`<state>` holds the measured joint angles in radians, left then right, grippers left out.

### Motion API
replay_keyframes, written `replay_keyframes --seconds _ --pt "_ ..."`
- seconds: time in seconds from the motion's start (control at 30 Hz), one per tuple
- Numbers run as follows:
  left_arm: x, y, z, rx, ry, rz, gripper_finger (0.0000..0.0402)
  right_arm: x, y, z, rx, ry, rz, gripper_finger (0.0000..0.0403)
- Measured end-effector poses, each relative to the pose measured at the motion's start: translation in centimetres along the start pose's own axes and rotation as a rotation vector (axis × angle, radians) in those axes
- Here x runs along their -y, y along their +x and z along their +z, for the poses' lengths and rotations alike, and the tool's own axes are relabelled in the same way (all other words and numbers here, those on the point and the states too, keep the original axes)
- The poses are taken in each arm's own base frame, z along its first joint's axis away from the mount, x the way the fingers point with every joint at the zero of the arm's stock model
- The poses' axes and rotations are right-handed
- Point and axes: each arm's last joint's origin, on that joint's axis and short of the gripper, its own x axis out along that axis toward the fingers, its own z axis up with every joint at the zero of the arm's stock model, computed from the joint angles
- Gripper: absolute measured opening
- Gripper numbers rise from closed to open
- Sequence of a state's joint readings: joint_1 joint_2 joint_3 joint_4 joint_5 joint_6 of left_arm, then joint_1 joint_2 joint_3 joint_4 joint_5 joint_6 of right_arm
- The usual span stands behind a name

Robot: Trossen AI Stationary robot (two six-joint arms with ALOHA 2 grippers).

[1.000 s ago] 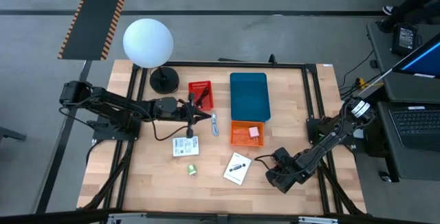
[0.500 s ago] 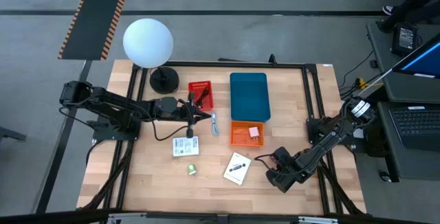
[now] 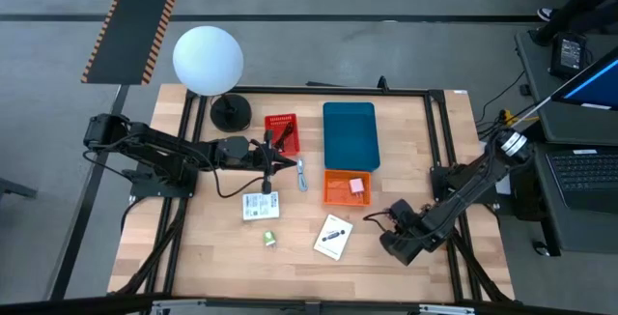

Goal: Pick and place items into bin
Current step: Put the pink charger cable into the red bin

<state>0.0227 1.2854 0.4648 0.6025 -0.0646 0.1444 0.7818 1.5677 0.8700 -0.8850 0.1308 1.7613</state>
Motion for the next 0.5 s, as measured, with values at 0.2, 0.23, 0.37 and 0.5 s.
replay_keyframes --seconds 0.2,0.23,0.37,0.5 --pt "-0.1 0.0 0.0 -0.008 0.016 0.05 0.0003 0.7 -2.6 1.1 0.189 -0.07 0.129 0.0001" --pt "-0.2 0.0 0.0 -0.009 0.018 0.059 0.0002 0.9 -3.0 1.3 0.222 -0.083 0.146 0.0001" --pt "-0.2 0.0 0.0 -0.012 0.021 0.075 0.0001 2.0 -4.9 2.0 0.333 -0.123 0.205 0.0" --pt "-0.2 0.0 0.0 -0.013 0.034 0.073 0.0005 2.8 -6.4 2.8 0.509 -0.198 0.236 0.0"
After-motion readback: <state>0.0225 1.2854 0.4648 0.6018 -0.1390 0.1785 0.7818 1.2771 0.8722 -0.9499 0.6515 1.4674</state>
